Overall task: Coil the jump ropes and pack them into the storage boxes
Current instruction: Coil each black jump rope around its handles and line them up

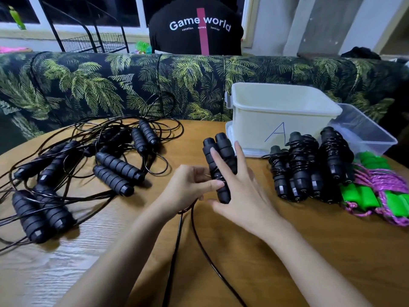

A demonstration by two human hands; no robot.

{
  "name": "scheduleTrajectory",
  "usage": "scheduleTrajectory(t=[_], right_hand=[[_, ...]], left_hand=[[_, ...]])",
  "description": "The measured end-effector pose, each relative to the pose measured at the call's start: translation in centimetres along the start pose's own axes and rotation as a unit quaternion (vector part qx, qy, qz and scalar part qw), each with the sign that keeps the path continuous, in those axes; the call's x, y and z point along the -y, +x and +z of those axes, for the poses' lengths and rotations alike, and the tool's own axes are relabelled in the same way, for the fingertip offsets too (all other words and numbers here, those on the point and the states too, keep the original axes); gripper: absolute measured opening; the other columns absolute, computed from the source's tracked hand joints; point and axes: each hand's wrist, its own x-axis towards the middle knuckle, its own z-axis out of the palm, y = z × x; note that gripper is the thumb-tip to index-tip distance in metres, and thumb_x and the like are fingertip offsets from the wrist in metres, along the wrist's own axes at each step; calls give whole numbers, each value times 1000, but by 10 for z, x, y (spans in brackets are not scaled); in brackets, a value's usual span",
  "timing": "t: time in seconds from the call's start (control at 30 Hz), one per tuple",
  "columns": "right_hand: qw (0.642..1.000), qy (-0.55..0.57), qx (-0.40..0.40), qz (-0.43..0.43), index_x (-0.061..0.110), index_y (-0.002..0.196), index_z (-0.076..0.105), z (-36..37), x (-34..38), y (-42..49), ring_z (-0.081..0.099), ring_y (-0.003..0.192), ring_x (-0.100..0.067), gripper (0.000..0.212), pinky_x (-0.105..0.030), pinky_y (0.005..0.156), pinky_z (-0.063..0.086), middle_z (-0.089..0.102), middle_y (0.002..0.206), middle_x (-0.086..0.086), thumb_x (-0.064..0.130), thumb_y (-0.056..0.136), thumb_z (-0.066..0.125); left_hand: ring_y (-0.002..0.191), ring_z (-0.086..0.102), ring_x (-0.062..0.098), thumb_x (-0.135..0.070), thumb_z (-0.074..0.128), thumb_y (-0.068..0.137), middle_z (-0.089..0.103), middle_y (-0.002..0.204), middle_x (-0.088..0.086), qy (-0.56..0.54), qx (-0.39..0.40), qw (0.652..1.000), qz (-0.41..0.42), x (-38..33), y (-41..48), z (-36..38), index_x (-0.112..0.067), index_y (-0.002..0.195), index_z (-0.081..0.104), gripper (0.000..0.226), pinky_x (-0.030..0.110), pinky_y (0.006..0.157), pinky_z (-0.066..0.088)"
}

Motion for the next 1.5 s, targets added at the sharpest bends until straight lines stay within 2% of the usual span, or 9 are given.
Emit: scheduleTrajectory(t=[0.3,0.43,0.57,0.67,0.87,1.0,1.2,1.37,1.5], right_hand=[[998,-15,-39,38,48,153,0,-2,-24,-9,27,134,-31,95,-39,110,34,-15,159,5,18,89,63],[996,-61,-34,55,44,153,-3,-5,-28,-17,26,132,-34,95,-40,104,41,-17,158,-1,19,90,63],[989,-126,-51,58,38,155,-2,-6,-24,-20,33,124,-38,94,-42,97,46,-14,158,-12,17,90,62],[985,-154,-57,61,37,155,-1,-9,-19,-22,36,120,-40,95,-44,92,48,-12,157,-14,14,88,62],[984,-160,-71,46,36,156,6,-20,-14,-36,38,117,-40,91,-45,88,50,-6,159,-15,11,86,60],[984,-153,-81,48,35,156,6,-23,-17,-48,39,118,-39,89,-45,94,46,-5,159,-14,17,89,60],[986,-93,-117,77,36,156,2,-32,-22,-53,35,123,-41,92,-44,93,44,-8,158,-10,22,89,64],[988,-102,-48,105,36,156,-1,-16,-20,-56,34,124,-42,92,-43,99,41,-13,158,-12,24,89,61],[990,-84,-16,113,36,156,-2,0,-18,-56,31,127,-43,92,-44,99,44,-14,158,-9,23,90,61]], left_hand=[[104,66,9,-55,26,98,70,116,-9,-35,-72,993,-85,-4,-19,-19,-22,132,58,57,24,89,47],[104,67,23,-48,38,102,73,110,1,-102,-50,972,-208,7,-38,-10,-13,136,52,51,46,105,46],[129,51,22,-92,61,53,51,143,3,-31,-30,971,-237,-25,-62,24,-14,147,38,125,39,111,38],[146,24,28,-70,79,60,15,162,9,180,41,959,-215,-35,-73,48,-12,157,3,136,41,117,28],[115,49,31,-32,57,92,44,137,4,562,41,822,-88,-40,-78,45,-20,117,57,28,36,81,46],[84,67,22,-18,61,93,66,96,-3,683,-16,729,42,-68,-65,2,-17,102,64,9,28,60,48],[72,68,32,6,79,69,67,115,17,714,-66,606,346,-96,-44,-72,2,111,66,43,43,53,57],[130,45,27,-51,80,71,26,159,12,841,14,527,120,-60,-35,-86,-3,153,19,114,46,105,42],[151,7,23,-25,57,91,4,165,6,727,72,679,67,-29,-46,-37,-11,157,-2,89,50,121,-3]])
